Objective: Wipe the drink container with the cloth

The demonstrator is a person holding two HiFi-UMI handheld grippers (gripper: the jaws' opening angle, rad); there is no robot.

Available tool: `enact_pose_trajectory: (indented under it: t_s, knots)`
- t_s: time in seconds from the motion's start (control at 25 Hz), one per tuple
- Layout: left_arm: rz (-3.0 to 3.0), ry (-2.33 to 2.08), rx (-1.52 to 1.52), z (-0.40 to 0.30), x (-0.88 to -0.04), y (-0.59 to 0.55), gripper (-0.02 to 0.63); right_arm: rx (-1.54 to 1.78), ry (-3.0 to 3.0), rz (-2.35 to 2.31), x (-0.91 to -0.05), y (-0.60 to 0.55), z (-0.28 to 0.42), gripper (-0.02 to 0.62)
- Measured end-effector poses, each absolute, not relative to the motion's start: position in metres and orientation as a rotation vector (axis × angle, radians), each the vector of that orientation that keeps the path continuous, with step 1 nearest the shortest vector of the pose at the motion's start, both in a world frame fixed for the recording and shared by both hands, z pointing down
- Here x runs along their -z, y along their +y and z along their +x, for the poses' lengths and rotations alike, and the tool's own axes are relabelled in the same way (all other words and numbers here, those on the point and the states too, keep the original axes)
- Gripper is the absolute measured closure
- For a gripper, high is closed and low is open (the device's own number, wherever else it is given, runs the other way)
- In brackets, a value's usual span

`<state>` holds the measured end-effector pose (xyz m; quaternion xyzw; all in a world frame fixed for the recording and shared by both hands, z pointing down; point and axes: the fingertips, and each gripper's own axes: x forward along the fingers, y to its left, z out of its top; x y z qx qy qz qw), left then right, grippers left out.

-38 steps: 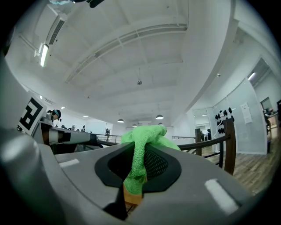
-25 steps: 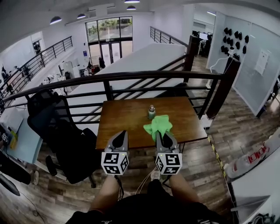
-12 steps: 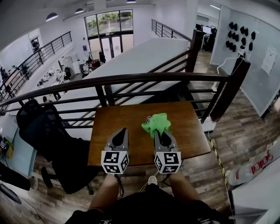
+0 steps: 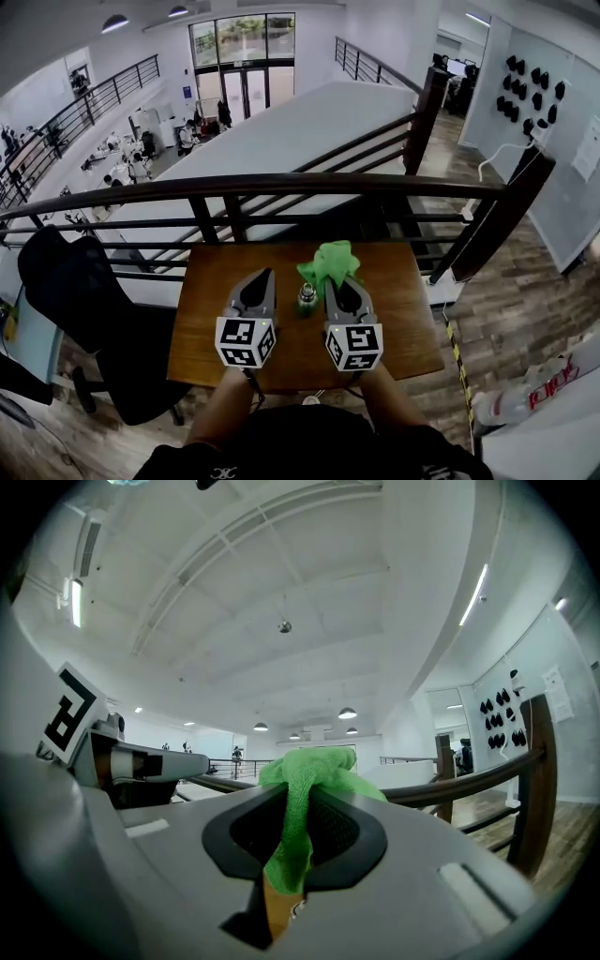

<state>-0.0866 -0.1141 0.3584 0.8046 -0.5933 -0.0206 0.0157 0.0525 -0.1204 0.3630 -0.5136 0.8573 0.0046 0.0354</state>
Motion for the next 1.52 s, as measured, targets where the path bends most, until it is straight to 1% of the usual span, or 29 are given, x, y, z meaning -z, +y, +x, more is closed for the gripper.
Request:
enact_pose_trajectory:
  t_s: [0.52,0.8,0.92,1.0,1.12,1.4,1.52]
  knots:
    - [2.492,-1.790,-0.002,-0.108,-0.377,-0.162,0.555,0.062,2.664,-1.612,-0.375,-0.166,0.031,0.551]
    - [2.570,-1.611,-0.061,-0.094,-0.410,-0.181,0.551,0.105,2.663,-1.687,-0.401,-0.179,0.031,0.551]
    - [2.593,-1.520,-0.124,-0.079,-0.427,-0.189,0.481,0.119,2.647,-1.733,-0.407,-0.185,0.040,0.551]
    - [2.605,-1.479,-0.181,-0.070,-0.441,-0.194,0.462,0.124,2.633,-1.767,-0.409,-0.188,0.049,0.551]
    - [2.616,-1.420,-0.279,-0.059,-0.468,-0.201,0.440,0.143,2.616,-1.818,-0.416,-0.193,0.060,0.551]
    - [2.641,-1.200,-0.438,-0.021,-0.538,-0.205,0.427,0.198,2.587,-1.936,-0.440,-0.199,0.083,0.551]
    - [2.624,-1.164,-0.510,-0.012,-0.571,-0.206,0.395,0.213,2.584,-1.974,-0.449,-0.197,0.092,0.551]
